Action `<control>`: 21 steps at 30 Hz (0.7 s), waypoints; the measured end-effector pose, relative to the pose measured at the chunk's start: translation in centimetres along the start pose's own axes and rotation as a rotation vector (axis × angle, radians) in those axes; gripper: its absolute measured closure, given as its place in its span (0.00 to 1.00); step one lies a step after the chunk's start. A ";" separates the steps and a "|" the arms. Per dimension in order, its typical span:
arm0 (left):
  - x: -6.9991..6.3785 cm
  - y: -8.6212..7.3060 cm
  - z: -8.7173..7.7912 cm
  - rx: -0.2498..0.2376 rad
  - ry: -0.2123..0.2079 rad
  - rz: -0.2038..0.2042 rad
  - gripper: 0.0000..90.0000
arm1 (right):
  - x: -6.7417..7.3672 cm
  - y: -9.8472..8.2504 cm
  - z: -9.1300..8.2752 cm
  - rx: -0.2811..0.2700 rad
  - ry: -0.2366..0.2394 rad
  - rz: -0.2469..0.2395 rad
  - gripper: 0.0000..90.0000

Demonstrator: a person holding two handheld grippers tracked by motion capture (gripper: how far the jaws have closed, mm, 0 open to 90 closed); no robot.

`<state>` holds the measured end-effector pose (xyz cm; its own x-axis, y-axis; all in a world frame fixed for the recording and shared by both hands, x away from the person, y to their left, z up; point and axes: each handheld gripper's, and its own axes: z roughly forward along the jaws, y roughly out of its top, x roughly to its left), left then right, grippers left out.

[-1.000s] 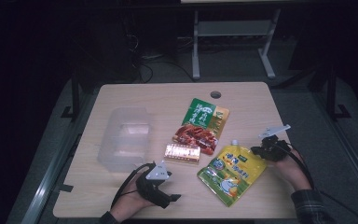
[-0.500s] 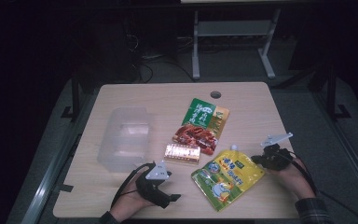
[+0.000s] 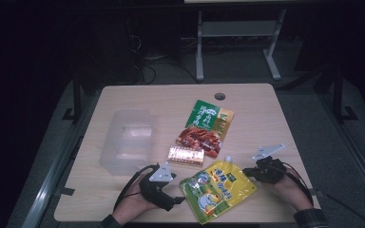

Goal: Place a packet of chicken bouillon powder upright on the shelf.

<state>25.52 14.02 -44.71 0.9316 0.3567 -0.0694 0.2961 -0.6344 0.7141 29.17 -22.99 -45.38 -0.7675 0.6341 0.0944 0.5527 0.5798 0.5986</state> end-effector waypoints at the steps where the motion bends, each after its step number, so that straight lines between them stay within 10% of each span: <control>1: 0.0 0.3 0.1 -0.005 -0.004 -0.002 0.17 | 0.2 0.1 0.0 0.001 -0.010 -0.005 1.00; 13: 0.8 3.7 2.4 0.000 -0.043 0.015 0.17 | 3.7 -1.5 -3.1 -0.077 -0.041 0.010 1.00; 21: 1.0 5.6 5.2 0.025 -0.073 0.025 0.15 | 5.8 -2.2 -2.1 -0.029 0.000 -0.016 1.00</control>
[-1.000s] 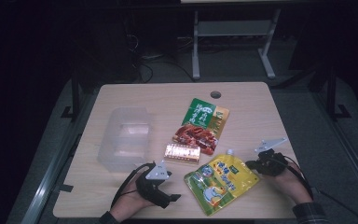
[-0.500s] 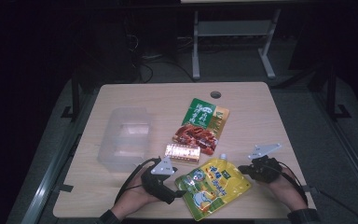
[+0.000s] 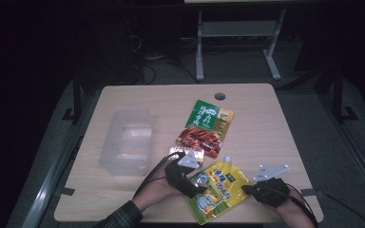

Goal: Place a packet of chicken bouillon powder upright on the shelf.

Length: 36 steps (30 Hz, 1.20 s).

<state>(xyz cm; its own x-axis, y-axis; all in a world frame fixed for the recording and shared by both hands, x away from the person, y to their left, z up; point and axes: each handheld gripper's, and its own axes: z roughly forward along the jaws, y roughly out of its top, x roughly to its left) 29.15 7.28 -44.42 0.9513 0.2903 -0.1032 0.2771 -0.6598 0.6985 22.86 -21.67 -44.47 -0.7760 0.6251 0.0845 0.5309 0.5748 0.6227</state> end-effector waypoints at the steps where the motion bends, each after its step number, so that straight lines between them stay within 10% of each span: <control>1: 0.1 0.2 0.3 0.014 -0.002 0.008 0.15 | 0.0 0.0 0.0 0.000 0.000 0.000 1.00; 23: 1.0 1.1 3.8 0.063 -0.088 -0.070 0.15 | 0.7 -0.9 1.1 0.038 -0.013 -0.005 1.00; 28: 0.7 1.6 4.0 0.073 -0.095 -0.053 0.25 | 0.7 -0.8 1.1 0.039 -0.013 -0.006 1.00; 36: 1.4 1.9 3.8 0.068 -0.111 -0.072 0.71 | 0.8 -0.7 1.2 0.039 -0.012 -0.004 1.00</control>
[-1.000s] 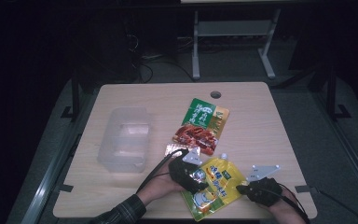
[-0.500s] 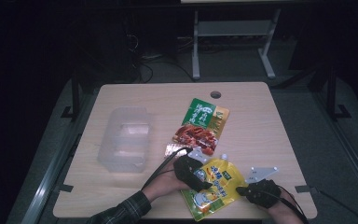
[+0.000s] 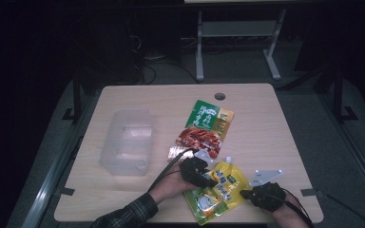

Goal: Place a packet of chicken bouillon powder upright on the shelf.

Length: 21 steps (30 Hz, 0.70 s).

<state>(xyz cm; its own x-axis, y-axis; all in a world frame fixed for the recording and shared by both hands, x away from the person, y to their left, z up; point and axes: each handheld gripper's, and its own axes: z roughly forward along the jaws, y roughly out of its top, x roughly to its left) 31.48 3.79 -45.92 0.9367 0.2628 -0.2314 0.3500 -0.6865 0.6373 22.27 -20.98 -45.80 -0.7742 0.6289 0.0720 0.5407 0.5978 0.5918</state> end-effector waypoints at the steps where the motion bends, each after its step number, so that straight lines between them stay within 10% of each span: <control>1: 0.0 0.0 0.0 -0.012 -0.003 0.004 0.78 | 0.0 0.0 0.0 -0.001 0.000 -0.001 1.00; 6: -0.3 0.1 -0.4 -0.013 -0.007 0.044 0.96 | -0.1 -0.1 0.0 -0.005 -0.001 -0.003 1.00; 14: -0.7 0.1 -1.3 -0.069 -0.018 0.040 0.98 | 0.0 0.0 -0.3 -0.002 -0.003 -0.008 1.00; 21: -0.7 0.3 -3.7 -0.171 -0.020 0.005 0.98 | -0.6 0.3 -2.0 -0.105 -0.002 0.039 0.91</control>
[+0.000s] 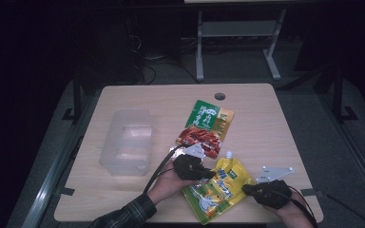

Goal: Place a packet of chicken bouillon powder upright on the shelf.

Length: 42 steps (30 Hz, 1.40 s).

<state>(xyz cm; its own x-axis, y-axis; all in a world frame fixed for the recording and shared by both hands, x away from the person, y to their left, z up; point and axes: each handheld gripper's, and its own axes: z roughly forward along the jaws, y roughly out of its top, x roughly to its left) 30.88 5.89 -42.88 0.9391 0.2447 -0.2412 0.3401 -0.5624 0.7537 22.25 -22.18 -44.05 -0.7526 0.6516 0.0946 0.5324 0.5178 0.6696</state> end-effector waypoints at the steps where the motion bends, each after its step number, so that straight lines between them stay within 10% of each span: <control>1: -0.1 0.1 -0.7 -0.033 0.015 -0.007 0.98 | -0.1 0.1 -0.6 -0.039 0.001 0.018 0.86; 13: 0.1 0.8 -5.1 -0.206 0.060 -0.027 0.98 | -0.7 1.0 -1.4 -0.149 0.002 0.082 0.45; 26: -0.5 1.2 -7.1 -0.292 0.064 -0.023 0.98 | -1.0 4.0 0.7 -0.277 0.146 0.073 0.36; 42: -0.1 0.3 -8.0 -0.322 0.100 -0.053 0.98 | -1.0 6.7 1.5 -0.395 0.273 0.018 0.91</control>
<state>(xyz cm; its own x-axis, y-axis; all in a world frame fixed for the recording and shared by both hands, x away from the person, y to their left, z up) 30.48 11.96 -37.75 0.9058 0.3519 -0.2361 0.3404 -0.2724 0.9000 27.11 -18.51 -40.80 -0.8467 0.4622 0.2634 0.3985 0.2230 0.8896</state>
